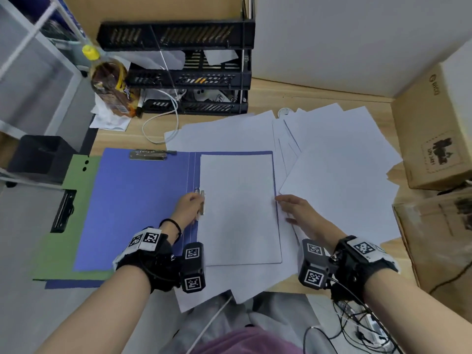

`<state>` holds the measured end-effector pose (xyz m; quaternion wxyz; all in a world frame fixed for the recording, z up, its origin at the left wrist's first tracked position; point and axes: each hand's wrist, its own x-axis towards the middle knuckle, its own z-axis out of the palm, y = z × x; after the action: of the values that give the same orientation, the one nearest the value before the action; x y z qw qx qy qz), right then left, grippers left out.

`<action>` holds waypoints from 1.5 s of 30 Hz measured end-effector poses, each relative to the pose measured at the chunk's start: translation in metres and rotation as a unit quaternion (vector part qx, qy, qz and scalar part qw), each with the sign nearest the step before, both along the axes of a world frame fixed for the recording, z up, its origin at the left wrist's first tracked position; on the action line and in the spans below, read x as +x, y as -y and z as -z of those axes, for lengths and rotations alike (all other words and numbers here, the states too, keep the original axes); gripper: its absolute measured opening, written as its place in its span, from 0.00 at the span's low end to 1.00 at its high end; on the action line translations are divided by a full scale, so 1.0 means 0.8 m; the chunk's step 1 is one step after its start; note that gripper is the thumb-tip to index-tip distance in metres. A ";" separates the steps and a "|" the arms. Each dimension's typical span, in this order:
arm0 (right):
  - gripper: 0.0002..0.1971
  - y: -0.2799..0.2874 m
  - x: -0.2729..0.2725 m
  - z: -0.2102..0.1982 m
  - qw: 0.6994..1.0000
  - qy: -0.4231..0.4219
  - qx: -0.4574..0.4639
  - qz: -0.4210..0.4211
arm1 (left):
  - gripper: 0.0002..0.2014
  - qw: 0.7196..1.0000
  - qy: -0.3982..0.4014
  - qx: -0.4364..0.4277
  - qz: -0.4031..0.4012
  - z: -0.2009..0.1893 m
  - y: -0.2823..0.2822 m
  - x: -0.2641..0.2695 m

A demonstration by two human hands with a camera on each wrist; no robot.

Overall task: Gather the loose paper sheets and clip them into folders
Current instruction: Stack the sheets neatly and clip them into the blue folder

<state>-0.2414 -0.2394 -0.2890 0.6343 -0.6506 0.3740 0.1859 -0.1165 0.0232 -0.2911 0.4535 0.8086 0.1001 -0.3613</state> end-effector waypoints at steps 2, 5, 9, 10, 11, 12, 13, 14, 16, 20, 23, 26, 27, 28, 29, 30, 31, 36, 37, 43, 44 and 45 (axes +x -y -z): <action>0.11 0.019 -0.013 -0.001 1.000 -0.007 0.006 0.017 | 0.08 0.999 -0.014 -0.023 0.020 -0.007 0.030 0.002; 0.07 0.051 -0.030 -0.002 0.999 -0.020 0.017 0.045 | 0.08 0.997 -0.041 -0.049 0.042 -0.011 0.077 0.003; 0.06 0.103 -0.041 0.000 0.998 -0.036 0.010 0.055 | 0.06 0.994 -0.067 -0.059 0.067 -0.005 0.136 0.007; 0.06 0.117 -0.041 0.000 0.998 -0.038 0.003 0.055 | 0.07 0.993 -0.070 -0.060 0.070 -0.003 0.150 0.009; 0.06 0.133 -0.040 0.001 0.998 -0.039 -0.006 0.054 | 0.07 0.993 -0.070 -0.061 0.073 -0.001 0.164 0.011; 0.07 0.149 -0.038 0.002 0.998 -0.039 -0.020 0.052 | 0.07 0.993 -0.067 -0.059 0.074 0.000 0.176 0.013; 0.09 0.165 -0.035 0.002 0.998 -0.034 -0.039 0.049 | 0.08 0.994 -0.064 -0.059 0.071 0.001 0.188 0.015; 0.12 0.182 -0.031 0.004 0.997 -0.027 -0.060 0.048 | 0.08 0.994 -0.061 -0.057 0.064 0.003 0.199 0.018; 0.20 0.213 -0.024 0.007 0.993 -0.022 -0.108 0.034 | 0.09 0.995 -0.057 -0.062 0.043 0.005 0.217 0.024; 0.34 0.251 -0.011 0.023 0.971 -0.076 -0.220 -0.062 | 0.13 0.992 -0.097 -0.083 0.011 0.004 0.249 0.031; 0.42 0.253 0.003 0.035 0.952 -0.109 -0.263 -0.116 | 0.16 0.989 -0.118 -0.092 0.014 0.000 0.273 0.031; 0.40 0.242 0.013 0.044 0.941 -0.121 -0.287 -0.136 | 0.18 0.991 -0.100 -0.079 0.033 0.003 0.293 0.029; 0.40 0.239 0.013 0.045 0.941 -0.122 -0.286 -0.136 | 0.18 0.992 -0.095 -0.075 0.040 0.004 0.298 0.029; 0.39 0.236 0.013 0.045 0.941 -0.123 -0.284 -0.137 | 0.19 0.992 -0.092 -0.070 0.050 0.005 0.302 0.030; 0.39 0.235 0.012 0.045 0.942 -0.123 -0.281 -0.138 | 0.21 0.992 -0.089 -0.063 0.066 0.008 0.305 0.031; 0.38 0.235 0.011 0.043 0.942 -0.121 -0.278 -0.141 | 0.22 0.991 -0.082 -0.049 0.094 0.011 0.308 0.032; 0.37 0.237 0.010 0.043 0.943 -0.118 -0.276 -0.144 | 0.24 0.989 -0.073 -0.034 0.123 0.015 0.312 0.031; 0.32 0.254 0.009 0.035 0.958 -0.085 -0.251 -0.108 | 0.25 0.987 -0.043 -0.043 0.147 0.019 0.331 0.022; 0.29 0.258 0.010 0.032 0.962 -0.071 -0.246 -0.093 | 0.21 0.985 -0.042 -0.048 0.158 0.018 0.333 0.024; 0.26 0.295 0.022 0.020 0.976 -0.018 -0.202 0.081 | 0.10 0.998 0.039 -0.043 0.025 0.013 0.314 0.054; 0.26 0.301 0.024 0.020 0.974 -0.018 -0.203 0.101 | 0.09 0.998 0.044 -0.042 -0.008 0.012 0.310 0.059; 0.26 0.308 0.027 0.020 0.971 -0.015 -0.207 0.116 | 0.09 0.997 0.048 -0.044 -0.035 0.015 0.306 0.064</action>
<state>-0.2202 -0.4858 -0.3047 0.4978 -0.7170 0.4864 0.0391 -0.0653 -0.2219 -0.3030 0.5053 0.8001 0.0901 -0.3103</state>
